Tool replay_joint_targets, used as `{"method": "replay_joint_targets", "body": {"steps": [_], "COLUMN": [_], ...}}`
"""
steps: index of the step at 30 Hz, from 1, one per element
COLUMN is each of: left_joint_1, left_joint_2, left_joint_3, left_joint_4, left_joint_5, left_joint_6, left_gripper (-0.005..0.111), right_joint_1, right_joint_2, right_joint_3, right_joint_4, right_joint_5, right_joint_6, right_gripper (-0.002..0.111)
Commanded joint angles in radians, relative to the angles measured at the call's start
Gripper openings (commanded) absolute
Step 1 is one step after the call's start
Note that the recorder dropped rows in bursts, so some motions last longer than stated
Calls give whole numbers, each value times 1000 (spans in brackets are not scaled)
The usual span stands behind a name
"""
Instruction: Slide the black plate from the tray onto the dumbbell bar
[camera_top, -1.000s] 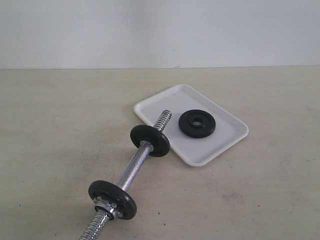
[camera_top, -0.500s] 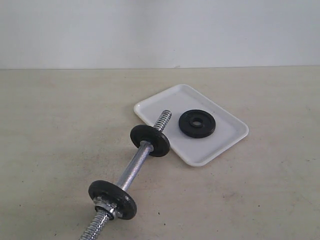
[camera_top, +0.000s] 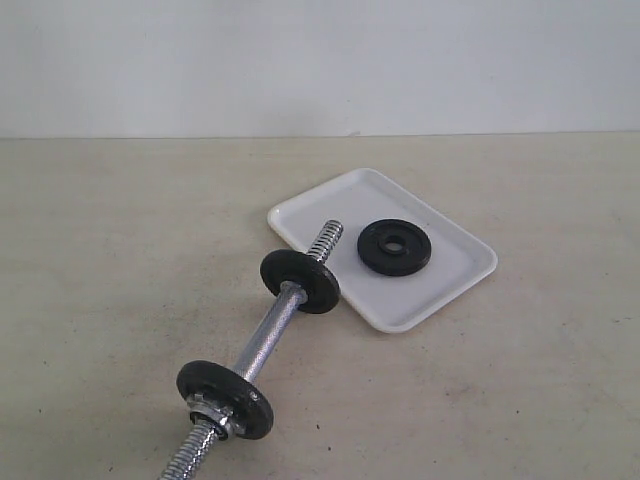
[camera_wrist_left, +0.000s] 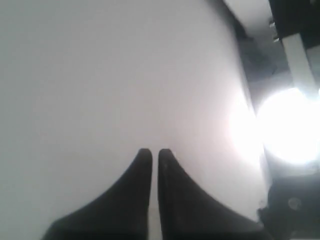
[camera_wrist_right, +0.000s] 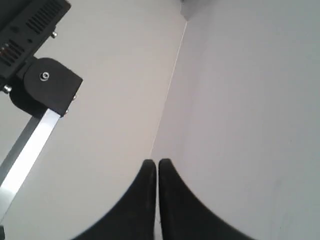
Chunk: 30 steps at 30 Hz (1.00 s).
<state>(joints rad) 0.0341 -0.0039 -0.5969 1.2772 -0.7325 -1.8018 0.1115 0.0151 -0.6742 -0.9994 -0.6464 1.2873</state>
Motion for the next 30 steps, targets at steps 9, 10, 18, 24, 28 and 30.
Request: {"method": "replay_joint_targets", "body": {"steps": [9,10,18,24,28,30], "left_joint_1": [85,87,87,87,91,95], "left_joint_2": [176,189,248,276,290,312], "left_joint_3": [-383,-391,-427,-427,-419,-402], "left_joint_4": [467,467,356,329,467,467], "left_joint_5": [-37,-37,-50,202,397,517], "left_joint_6": [-226,-226,-264,-55,4,138], "left_gripper": [4,4,4,4,4,4], "right_joint_1": [1,1,1,1,1,1], "right_joint_2": [251,271,311,315,321,321], "right_joint_3": [-210,-215,-268,-341,-350,-350], "right_joint_4": [-745,-745,-549,-495,-500,-491], "right_joint_5": [-33,-74,-146,278,566,816], "right_joint_6": [807,807,538,102,-115,-166], "right_gripper": [0,0,0,0,0,0]}}
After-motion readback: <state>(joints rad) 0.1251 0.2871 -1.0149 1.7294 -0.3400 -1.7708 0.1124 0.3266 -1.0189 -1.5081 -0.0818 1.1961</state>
